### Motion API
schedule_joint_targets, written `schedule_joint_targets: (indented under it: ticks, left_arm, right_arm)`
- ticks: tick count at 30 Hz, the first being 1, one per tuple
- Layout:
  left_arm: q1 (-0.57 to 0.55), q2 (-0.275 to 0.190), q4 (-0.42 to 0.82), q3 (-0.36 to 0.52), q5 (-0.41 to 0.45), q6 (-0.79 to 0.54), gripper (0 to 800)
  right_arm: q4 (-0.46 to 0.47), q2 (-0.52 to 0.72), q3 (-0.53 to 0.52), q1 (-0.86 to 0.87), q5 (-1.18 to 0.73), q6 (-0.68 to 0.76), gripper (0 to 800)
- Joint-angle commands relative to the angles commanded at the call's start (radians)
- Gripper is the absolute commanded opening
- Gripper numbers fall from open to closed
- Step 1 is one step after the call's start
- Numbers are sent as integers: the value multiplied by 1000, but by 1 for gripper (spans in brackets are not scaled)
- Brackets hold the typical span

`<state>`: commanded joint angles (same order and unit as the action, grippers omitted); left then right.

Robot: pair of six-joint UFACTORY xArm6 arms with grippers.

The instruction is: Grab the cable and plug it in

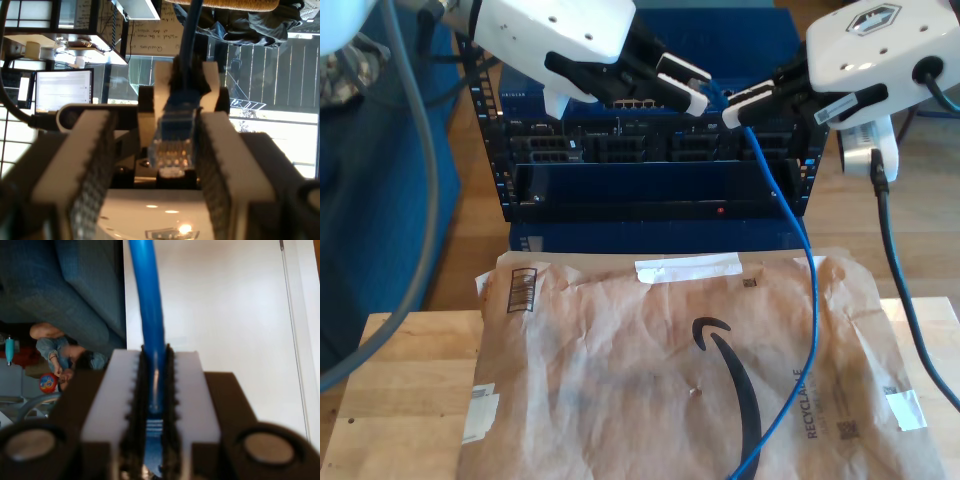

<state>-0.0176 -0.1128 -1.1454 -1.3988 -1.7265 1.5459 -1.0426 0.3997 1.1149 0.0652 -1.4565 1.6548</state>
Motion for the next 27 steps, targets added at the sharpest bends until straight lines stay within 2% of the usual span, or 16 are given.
schedule_joint_targets:
  ticks: [6,8,11,14,15,17,18,20,22,25,27]
  left_arm:
    - [-2,0,0,0,0,0,214]
    - [-2,0,0,0,0,0,168]
    - [0,0,3,0,2,2,40]
    - [0,0,8,2,2,2,23]
    - [0,0,8,2,2,2,16]
    - [0,0,9,2,2,2,7]
    - [0,0,9,3,2,3,5]
    - [0,0,18,5,0,5,3]
    - [-2,0,23,5,-5,5,3]
    - [2,3,21,3,-25,14,2]
    - [15,21,20,2,-52,74,3]
  right_arm:
    - [0,0,0,-6,0,0,2]
    - [0,0,0,-6,0,0,2]
    - [0,-2,0,-8,0,0,2]
    - [0,-2,0,-6,0,0,11]
    - [0,-2,0,-6,0,0,64]
    - [0,-2,-2,-8,-2,-3,424]
    - [0,-2,-2,-8,-2,-3,487]
    - [3,0,5,-6,3,-8,703]
    - [14,11,23,-3,41,-11,788]
    - [84,52,29,-3,110,-31,798]
    - [123,83,23,-23,161,-32,798]
